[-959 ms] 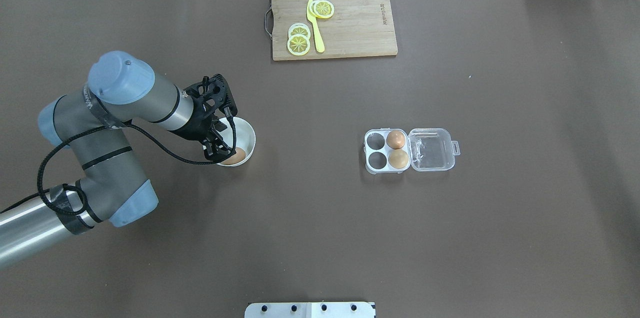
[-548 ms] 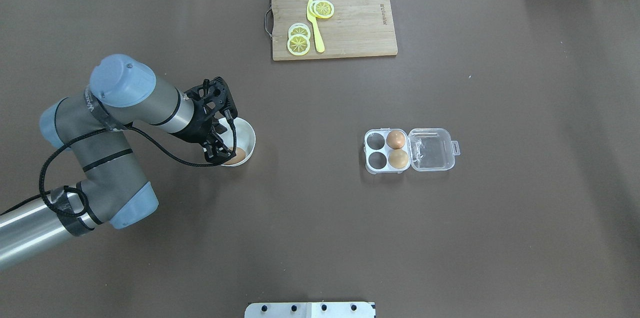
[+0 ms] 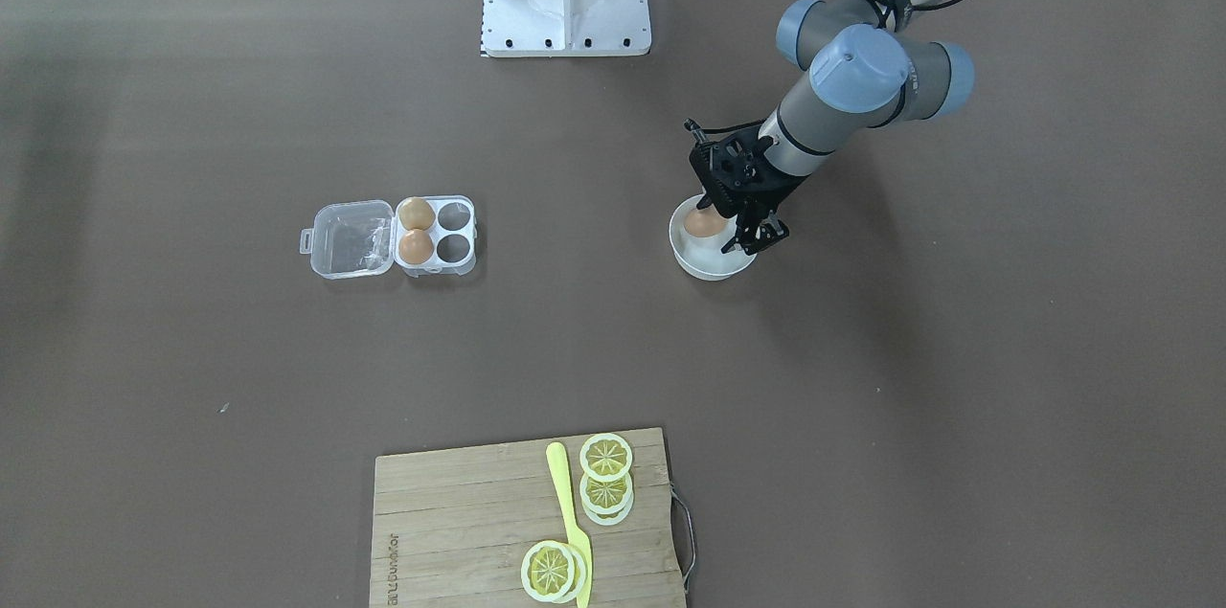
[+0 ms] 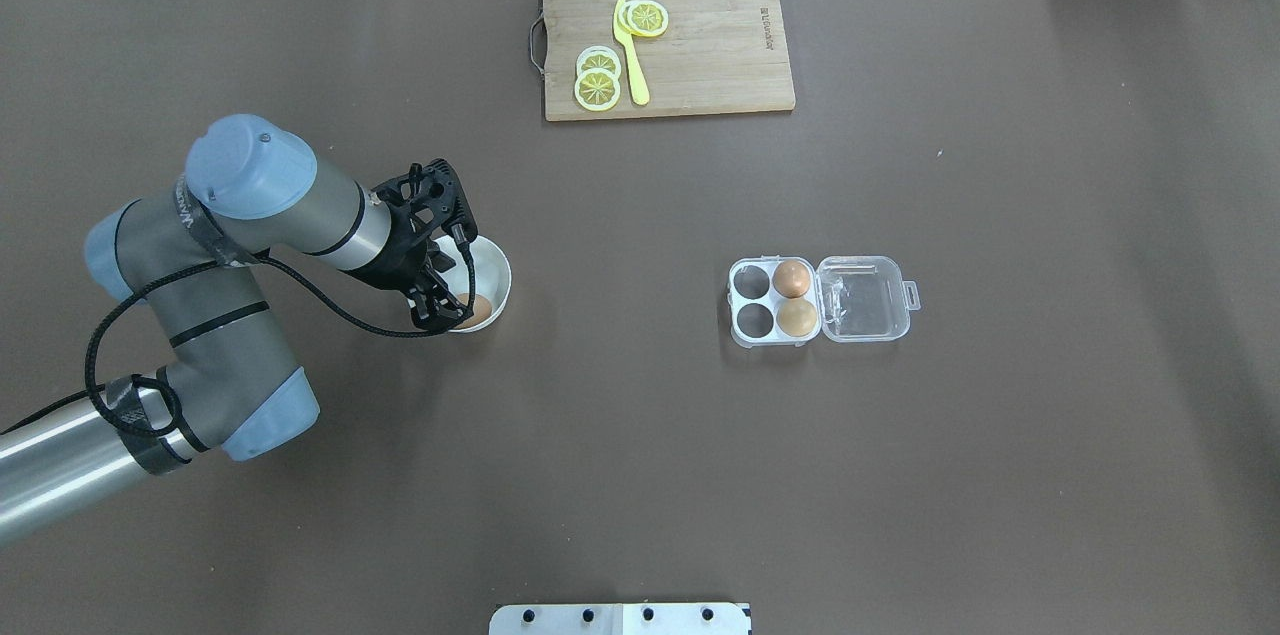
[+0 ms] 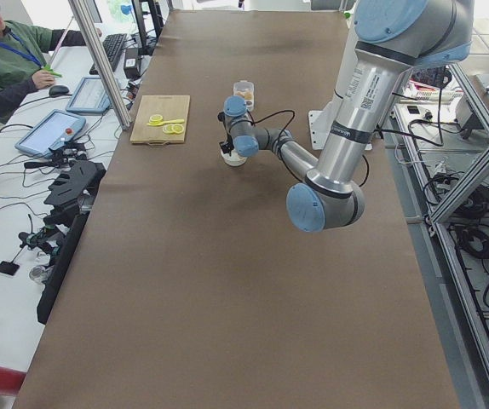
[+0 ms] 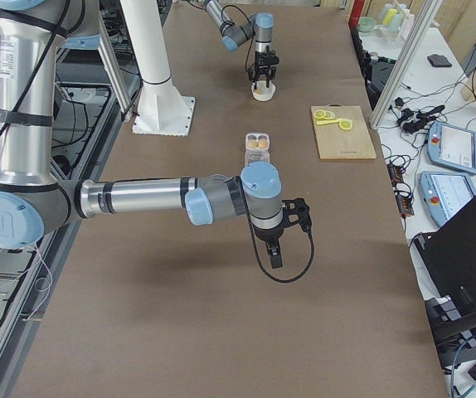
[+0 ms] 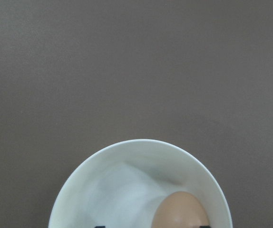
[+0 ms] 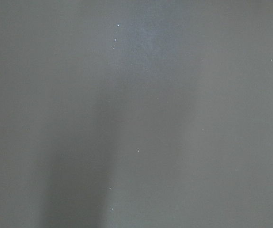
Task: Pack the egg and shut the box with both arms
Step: 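Lower the left gripper into the bowl and grasp the brown egg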
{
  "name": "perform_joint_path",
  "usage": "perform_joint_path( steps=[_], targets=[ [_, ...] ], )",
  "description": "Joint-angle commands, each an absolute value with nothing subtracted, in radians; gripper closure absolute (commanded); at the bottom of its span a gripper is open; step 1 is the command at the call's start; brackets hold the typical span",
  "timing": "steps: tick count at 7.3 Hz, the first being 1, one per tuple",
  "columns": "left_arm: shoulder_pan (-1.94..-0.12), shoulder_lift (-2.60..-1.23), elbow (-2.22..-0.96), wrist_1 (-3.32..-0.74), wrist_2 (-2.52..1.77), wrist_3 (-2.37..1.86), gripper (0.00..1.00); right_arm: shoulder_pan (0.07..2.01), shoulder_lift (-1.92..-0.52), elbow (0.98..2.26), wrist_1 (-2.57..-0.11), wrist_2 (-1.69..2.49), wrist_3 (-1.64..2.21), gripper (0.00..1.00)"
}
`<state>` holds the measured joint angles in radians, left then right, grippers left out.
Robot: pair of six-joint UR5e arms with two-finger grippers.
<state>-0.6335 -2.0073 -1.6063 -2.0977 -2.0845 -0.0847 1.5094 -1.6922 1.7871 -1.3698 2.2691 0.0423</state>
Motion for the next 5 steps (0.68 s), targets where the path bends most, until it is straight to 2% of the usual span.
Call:
perform_joint_path(
  steps=[1, 3, 5],
  targets=[
    [-0.614, -2.008, -1.606, -2.1, -2.08, -0.1, 0.27, 1.508, -1.694, 1.787, -1.37, 2.27, 0.041, 0.0],
    [-0.614, -2.003, -1.606, -2.1, -2.08, -0.098, 0.27, 1.508, -1.694, 1.787, -1.37, 2.269, 0.041, 0.0],
    [-0.612, -2.003, -1.603, -2.1, -2.08, -0.098, 0.33, 1.509, -1.694, 1.786, -1.37, 2.269, 0.041, 0.0]
  ],
)
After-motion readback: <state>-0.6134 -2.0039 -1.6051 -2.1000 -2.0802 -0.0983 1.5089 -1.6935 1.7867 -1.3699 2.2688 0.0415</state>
